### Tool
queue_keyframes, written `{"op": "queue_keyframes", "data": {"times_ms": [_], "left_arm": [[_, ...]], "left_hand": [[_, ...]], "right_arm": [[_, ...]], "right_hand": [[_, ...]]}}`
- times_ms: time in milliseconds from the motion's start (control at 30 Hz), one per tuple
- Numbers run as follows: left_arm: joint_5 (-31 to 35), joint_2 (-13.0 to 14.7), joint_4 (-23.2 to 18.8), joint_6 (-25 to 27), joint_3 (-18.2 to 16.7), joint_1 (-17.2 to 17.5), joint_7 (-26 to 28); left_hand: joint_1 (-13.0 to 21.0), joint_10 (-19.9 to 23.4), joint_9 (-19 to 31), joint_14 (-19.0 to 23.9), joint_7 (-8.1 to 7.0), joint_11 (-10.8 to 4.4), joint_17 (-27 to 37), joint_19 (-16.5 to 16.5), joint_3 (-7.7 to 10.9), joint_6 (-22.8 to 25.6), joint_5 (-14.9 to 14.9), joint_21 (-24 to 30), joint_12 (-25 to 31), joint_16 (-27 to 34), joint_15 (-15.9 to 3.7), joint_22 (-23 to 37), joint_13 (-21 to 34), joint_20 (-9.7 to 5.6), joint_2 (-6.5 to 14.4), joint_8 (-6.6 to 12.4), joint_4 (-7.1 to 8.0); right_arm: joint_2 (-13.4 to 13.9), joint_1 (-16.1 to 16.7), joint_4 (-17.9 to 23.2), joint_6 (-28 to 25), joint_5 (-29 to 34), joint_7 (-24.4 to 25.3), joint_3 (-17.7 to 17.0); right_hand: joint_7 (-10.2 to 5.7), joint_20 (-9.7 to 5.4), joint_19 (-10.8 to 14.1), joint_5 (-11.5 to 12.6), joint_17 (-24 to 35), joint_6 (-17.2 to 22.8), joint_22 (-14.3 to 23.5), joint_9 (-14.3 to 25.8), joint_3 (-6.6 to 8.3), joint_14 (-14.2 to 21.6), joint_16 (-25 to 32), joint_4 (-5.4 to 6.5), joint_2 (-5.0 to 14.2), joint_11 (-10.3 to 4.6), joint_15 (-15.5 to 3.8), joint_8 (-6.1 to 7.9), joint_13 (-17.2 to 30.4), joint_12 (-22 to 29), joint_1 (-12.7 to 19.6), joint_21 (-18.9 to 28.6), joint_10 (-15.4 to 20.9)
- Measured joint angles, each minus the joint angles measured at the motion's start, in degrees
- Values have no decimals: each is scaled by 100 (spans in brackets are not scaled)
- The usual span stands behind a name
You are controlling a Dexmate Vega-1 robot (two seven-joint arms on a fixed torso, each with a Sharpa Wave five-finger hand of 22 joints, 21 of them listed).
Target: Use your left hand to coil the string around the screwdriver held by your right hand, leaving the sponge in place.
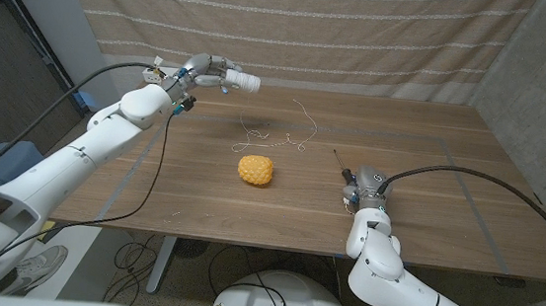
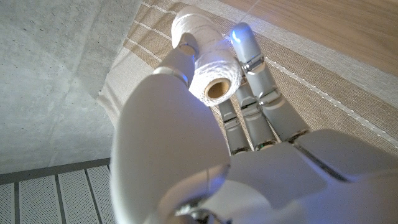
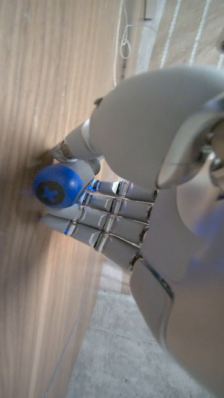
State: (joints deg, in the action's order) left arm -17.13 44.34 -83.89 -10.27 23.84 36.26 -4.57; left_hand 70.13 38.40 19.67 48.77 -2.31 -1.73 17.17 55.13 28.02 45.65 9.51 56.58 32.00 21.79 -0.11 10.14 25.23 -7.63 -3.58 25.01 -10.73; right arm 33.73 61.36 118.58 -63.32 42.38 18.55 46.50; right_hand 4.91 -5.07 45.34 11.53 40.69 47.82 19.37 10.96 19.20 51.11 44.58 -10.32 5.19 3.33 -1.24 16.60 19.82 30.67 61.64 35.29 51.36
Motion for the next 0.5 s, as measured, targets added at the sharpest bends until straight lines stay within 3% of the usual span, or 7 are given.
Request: {"op": "queue_keyframes", "data": {"times_ms": [167, 233, 500], "left_arm": [[-11, 45, -69, -40, -2, -6, -115], [-11, 71, -113, -47, -2, -23, -171], [-13, 184, -377, -71, -2, -53, -390]], "left_hand": [[0, 0, -8, 1, 0, 0, 0, 1, 2, 0, 0, 0, 0, -44, 0, 0, 0, -1, 0, -1, 2], [0, 0, -29, 8, 0, 0, 0, -18, 2, 0, -3, 0, 0, -44, -8, 0, 0, 18, 0, -1, 2], [0, 0, -43, 9, 0, 0, 27, -18, 3, 0, -6, 21, 0, -45, -9, 0, 0, 18, 0, -2, 2]], "right_arm": [[-253, 362, -254, 662, -101, 998, -398], [-313, 427, -324, 859, -146, 1347, -489], [-483, 542, -601, 1607, -351, 2722, -771]], "right_hand": [[0, 17, -95, -3, -38, 1, 111, -39, -26, 2, -81, 27, -31, 13, -2, 32, -100, 0, 31, 91, 14], [74, 37, -115, -6, -38, 75, 143, -40, -26, 21, -101, 27, -53, -5, -21, 32, -116, 0, 53, 134, 35], [102, 35, -178, 37, -38, 125, 191, -42, -26, 40, -179, 27, -83, -6, -41, 32, -120, 0, 83, 213, 37]]}}
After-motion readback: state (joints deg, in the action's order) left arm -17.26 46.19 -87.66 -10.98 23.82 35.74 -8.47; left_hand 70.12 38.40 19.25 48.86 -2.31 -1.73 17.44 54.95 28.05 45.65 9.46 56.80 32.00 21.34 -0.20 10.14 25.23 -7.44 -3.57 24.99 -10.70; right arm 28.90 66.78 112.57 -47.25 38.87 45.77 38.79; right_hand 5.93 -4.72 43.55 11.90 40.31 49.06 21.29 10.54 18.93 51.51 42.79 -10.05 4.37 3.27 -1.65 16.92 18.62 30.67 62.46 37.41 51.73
